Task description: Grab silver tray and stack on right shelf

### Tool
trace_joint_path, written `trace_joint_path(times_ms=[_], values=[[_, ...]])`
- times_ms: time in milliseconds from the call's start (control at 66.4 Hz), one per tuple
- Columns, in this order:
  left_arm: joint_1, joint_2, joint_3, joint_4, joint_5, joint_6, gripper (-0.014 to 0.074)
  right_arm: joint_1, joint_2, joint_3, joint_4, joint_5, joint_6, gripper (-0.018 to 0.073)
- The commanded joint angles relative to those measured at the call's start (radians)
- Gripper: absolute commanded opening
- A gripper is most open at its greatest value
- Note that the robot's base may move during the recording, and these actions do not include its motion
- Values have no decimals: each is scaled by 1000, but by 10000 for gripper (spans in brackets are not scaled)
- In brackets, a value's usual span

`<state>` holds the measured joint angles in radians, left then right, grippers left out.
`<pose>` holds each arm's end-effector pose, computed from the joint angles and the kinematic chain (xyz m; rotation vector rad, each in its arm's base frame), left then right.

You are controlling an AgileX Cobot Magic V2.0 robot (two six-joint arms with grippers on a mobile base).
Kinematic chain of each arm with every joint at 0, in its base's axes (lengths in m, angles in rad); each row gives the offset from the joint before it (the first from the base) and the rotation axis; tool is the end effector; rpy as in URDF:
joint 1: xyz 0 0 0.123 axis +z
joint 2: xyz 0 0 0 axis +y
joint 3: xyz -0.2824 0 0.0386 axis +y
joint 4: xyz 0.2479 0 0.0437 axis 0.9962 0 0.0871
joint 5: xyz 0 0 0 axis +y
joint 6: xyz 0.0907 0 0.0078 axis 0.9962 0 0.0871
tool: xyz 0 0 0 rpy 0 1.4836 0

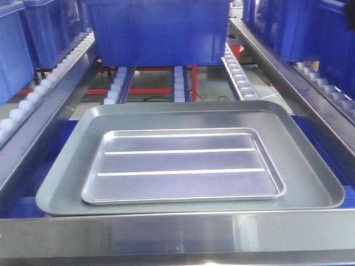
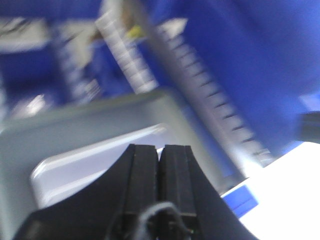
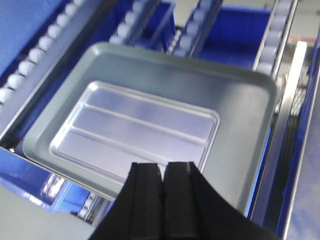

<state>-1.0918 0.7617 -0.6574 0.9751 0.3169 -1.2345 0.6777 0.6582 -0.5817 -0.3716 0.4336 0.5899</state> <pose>0.0945 -0.1307 0.3460 0.5352 1.7472 -0.7595 0.1129 0.0729 0.3160 -0.3227 1.9643 0.4554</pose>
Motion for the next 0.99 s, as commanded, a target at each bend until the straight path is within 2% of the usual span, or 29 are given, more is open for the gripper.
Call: trace_joint_path(times_ms=[0, 121, 271, 799, 919, 980], values=[[-9, -88, 13, 107, -168, 2, -89, 0, -78, -16, -41, -87, -65, 50], [-9, -186, 62, 176, -191, 2, -89, 0, -155, 3, -44, -87, -125, 50], [-9, -217, 74, 245, -195, 2, -90, 0, -181, 4, -44, -88, -125, 50], [-9, -211, 74, 248, -196, 2, -91, 0, -183, 32, -31, -87, -123, 50], [-9, -211, 74, 248, -196, 2, -91, -59, -244, 112, 7, -140, -126, 50], [-9, -211, 74, 248, -196, 2, -91, -124, -298, 177, 36, -246, -169, 50]])
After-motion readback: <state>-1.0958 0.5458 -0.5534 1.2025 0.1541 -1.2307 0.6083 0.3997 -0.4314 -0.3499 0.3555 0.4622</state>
